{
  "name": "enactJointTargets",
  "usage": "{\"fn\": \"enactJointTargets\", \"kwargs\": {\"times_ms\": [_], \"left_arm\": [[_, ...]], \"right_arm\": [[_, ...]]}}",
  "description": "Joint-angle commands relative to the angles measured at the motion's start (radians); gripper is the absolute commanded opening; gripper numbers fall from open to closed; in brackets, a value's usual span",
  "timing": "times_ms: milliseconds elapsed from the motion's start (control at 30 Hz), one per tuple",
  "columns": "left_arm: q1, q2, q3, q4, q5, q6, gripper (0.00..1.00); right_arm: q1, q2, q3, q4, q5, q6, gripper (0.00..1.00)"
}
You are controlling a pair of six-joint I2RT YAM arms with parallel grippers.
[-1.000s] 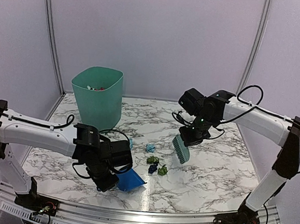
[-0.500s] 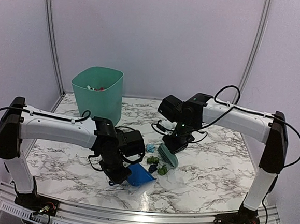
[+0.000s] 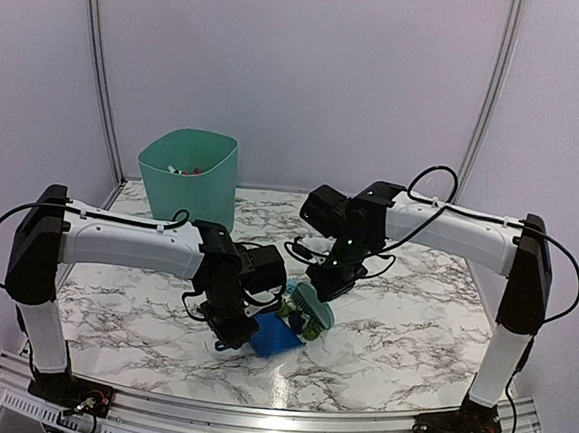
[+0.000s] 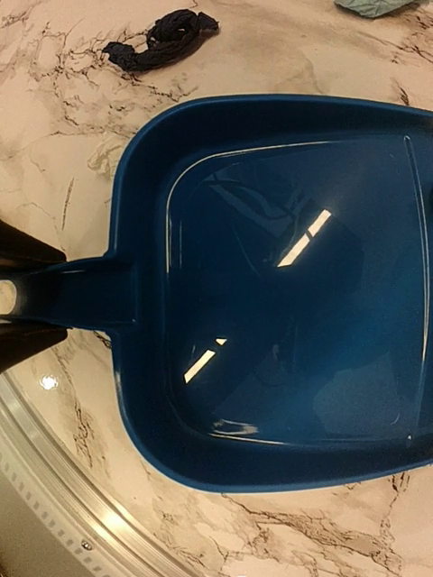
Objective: Sweep away the paper scraps from the table
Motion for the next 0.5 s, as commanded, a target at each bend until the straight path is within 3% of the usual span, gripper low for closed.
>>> {"fn": "enactJointTargets", "kwargs": {"times_ms": [0,467], "left_arm": [[0.001,0.027,0.041,-0.037,0.002,0.046,0.0],[0.001,0.081,0.108,-0.035,-0.016,0.054,0.0]], "right_arm": [[0.013,0.016,0.01,0.032,-0.094,0.001,0.0],[0.016,-0.02,-0.059,0.099,-0.17,0.017,0.0]]}}
